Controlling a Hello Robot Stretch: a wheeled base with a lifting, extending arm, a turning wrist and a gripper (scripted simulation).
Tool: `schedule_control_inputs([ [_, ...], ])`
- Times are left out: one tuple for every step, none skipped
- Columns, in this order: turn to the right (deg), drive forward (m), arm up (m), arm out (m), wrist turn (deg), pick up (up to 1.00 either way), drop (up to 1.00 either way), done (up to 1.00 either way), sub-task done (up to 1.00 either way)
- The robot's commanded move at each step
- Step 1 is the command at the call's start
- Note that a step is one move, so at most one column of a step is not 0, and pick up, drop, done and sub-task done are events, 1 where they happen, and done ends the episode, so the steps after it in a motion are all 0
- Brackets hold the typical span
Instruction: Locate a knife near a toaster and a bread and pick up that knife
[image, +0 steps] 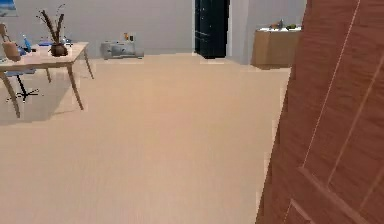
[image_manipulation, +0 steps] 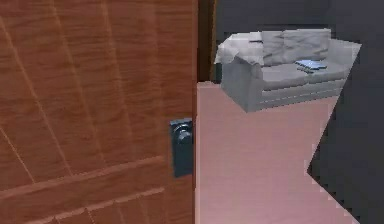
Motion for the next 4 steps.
schedule_control_inputs([
  [0.0,1.00,0.00,0.00,0.0,0.00,0.00,0.00,0.00],
  [15.0,0.00,0.00,0.00,0.0,0.00,0.00,0.00,0.00],
  [0.0,0.15,0.00,0.00,0.0,0.00,0.00,0.00,0.00],
  [36.0,0.00,0.00,0.00,0.0,0.00,0.00,0.00,0.00],
])
